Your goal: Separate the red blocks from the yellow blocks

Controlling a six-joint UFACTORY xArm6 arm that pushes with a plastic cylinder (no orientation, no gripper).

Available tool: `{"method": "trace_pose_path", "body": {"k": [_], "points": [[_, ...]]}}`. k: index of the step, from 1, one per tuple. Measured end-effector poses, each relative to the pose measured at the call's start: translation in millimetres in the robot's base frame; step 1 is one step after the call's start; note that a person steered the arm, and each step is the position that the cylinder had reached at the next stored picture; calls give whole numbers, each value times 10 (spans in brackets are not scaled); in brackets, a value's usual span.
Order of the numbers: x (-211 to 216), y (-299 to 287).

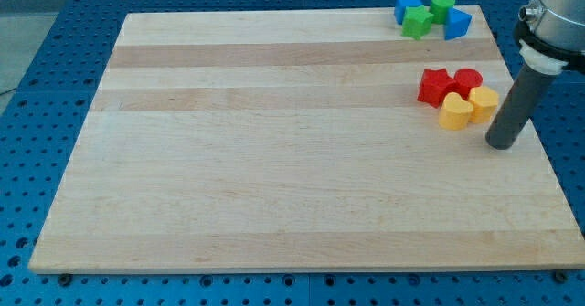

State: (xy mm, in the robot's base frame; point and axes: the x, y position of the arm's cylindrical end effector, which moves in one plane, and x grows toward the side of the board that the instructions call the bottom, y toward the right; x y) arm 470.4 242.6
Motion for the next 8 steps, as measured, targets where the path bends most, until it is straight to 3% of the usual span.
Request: {"method": "trace_pose_path", "body": {"k": [2, 4, 5, 6, 8], "points": [[100, 174], [166, 1019], [-13, 1020], [-466, 883], [-786, 501]]}}
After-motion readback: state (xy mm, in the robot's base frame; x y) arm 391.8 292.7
